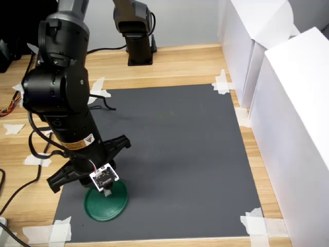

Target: Grasp a white terminal and put it on the green lid.

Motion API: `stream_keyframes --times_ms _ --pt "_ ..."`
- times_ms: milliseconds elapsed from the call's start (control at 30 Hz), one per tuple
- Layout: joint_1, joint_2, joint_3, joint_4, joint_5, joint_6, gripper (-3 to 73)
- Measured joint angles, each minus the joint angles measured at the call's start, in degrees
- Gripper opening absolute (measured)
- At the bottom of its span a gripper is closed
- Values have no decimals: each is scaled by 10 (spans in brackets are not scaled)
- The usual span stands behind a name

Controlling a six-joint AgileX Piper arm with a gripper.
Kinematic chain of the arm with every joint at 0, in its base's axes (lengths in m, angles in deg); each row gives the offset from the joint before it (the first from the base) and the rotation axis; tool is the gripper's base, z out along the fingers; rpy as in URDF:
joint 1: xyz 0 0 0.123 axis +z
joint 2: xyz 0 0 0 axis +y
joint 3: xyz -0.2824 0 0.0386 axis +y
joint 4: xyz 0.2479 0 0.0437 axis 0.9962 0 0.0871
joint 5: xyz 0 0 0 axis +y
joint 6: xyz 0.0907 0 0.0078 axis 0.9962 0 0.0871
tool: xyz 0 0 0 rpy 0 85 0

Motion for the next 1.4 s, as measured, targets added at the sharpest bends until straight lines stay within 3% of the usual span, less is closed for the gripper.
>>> stream_keyframes --times_ms 200,333,500,667,933,1233,1400 --pt "0 0 0 -3 -15 8 480" --pt "0 -8 0 7 -15 12 525" --pt "0 -53 0 40 -15 16 518" --pt "0 -116 35 66 -29 18 401" --pt "0 -220 153 75 -88 18 29" --pt "0 -376 263 157 -148 44 -16" --pt "0 -477 339 178 -195 89 -16"
